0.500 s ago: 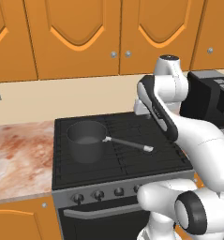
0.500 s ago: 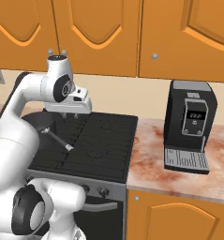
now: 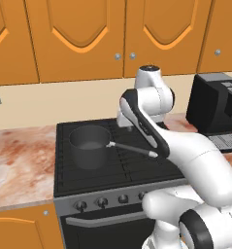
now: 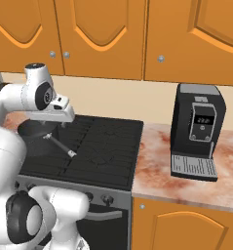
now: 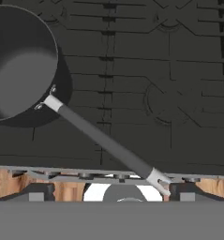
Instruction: Turn on the front left burner of the stove.
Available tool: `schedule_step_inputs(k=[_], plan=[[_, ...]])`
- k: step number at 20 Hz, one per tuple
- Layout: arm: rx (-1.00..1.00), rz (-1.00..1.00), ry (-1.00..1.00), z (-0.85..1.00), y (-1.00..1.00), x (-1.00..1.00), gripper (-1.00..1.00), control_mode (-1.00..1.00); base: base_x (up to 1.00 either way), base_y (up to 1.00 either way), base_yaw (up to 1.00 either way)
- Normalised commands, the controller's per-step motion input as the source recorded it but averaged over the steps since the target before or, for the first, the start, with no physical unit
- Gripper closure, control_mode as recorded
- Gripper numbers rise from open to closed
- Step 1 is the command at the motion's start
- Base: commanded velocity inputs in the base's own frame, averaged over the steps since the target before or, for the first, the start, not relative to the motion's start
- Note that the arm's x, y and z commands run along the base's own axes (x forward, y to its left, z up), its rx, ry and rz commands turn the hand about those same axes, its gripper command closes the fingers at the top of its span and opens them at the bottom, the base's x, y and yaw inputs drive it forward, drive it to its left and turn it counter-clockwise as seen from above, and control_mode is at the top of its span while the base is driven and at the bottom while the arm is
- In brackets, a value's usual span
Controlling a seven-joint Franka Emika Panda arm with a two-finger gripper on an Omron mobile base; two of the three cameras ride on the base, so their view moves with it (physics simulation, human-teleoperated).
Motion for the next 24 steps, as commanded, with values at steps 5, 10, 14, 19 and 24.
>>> schedule_step_inputs(k=[5,10,14,19,24], plan=[[0.00,-0.05,0.00,-0.59,1.00,-0.48,-1.00,-1.00,0.00,0.00,0.00],[0.00,-0.05,-0.02,-0.68,1.00,-0.86,-1.00,-1.00,0.00,0.00,0.00],[0.00,-0.07,-0.07,-0.53,1.00,-0.60,-1.00,-1.00,0.00,0.00,0.00],[0.00,-0.02,-0.07,-0.13,0.50,-0.13,-1.00,-1.00,0.00,0.00,0.00],[-0.01,0.00,-0.05,-0.15,0.19,0.00,-1.00,-1.00,0.00,0.00,0.00]])
